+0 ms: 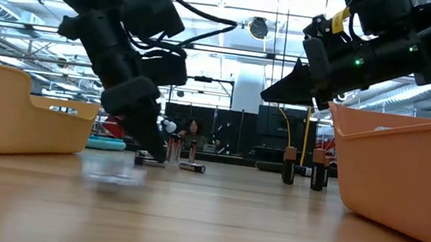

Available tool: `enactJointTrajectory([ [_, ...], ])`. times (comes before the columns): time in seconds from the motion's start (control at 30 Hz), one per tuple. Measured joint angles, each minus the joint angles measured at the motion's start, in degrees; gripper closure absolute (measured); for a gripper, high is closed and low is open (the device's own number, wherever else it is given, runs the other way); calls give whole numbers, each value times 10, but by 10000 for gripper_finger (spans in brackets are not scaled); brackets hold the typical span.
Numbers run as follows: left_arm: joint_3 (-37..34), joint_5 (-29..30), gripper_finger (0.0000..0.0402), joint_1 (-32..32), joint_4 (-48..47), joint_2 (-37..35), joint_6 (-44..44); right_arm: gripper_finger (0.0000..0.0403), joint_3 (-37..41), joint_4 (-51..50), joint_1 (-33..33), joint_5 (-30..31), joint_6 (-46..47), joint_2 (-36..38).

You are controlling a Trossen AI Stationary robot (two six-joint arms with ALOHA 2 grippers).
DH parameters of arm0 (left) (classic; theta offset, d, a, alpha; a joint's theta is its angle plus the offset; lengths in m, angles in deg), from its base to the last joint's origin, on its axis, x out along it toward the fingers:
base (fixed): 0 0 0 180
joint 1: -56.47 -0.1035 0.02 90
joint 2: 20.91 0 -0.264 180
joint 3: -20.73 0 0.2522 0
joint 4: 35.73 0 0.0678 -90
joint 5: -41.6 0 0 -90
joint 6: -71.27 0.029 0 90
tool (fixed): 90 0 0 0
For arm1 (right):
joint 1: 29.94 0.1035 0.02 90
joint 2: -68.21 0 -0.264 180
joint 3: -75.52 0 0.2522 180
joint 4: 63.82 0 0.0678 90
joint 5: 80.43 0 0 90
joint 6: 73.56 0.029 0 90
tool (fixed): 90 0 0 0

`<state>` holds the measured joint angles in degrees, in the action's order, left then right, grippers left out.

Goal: Sort batteries
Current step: Put the silver battery into the yellow bin

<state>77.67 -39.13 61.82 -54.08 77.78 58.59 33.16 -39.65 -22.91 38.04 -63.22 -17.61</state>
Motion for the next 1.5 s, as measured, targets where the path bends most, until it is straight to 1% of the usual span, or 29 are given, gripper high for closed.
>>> enactJointTrajectory([
  [0.1,-3,15,343,0,-38,-39,14,339,0,0,0,19,-5,0],
  [0.13,-6,13,334,0,-58,-61,11,339,0,-2,0,28,-5,0],
  [0.2,-5,-4,311,4,-64,-113,-1,339,0,-6,-1,43,4,0],
  [0.27,0,-31,280,11,-86,-171,-22,339,0,-6,-3,71,22,0],
  [0.33,-2,-37,238,26,-127,-207,-40,339,0,-9,-3,82,37,0],
  [0.37,-3,-31,216,35,-148,-219,-46,339,0,-10,-3,80,43,0],
  [0.47,-1,15,151,54,-193,-256,-50,339,0,-14,-2,71,75,0],
  [0.53,-1,50,120,58,-227,-270,-58,339,0,-14,-1,49,96,0],
  [0.6,-2,81,105,60,-242,-284,-65,339,0,-13,1,29,119,0],
  [0.67,-1,102,100,62,-240,-299,-67,339,0,-12,6,27,133,0],
  [0.8,-1,103,99,92,-217,-315,-98,339,0,-13,17,27,142,0],
  [0.87,0,103,99,125,-196,-310,-110,339,0,-16,23,24,148,0],
  [0.97,0,104,98,184,-161,-279,-106,339,0,-19,33,12,146,0],
  [1.03,0,99,98,210,-126,-255,-111,339,0,-24,39,11,143,0],
  [1.1,10,82,98,221,-100,-224,-138,339,0,-30,44,10,144,0],
  [1.2,45,48,98,223,-93,-168,-159,339,-1,-36,58,-14,143,2],
  [1.27,72,40,98,230,-94,-130,-152,339,-21,-85,76,-20,136,2],
  [1.4,128,15,98,238,-91,-63,-119,339,-108,-289,112,-18,128,2],
  [1.5,151,-11,98,236,-71,-24,-105,339,-173,-392,142,-20,107,1],
])
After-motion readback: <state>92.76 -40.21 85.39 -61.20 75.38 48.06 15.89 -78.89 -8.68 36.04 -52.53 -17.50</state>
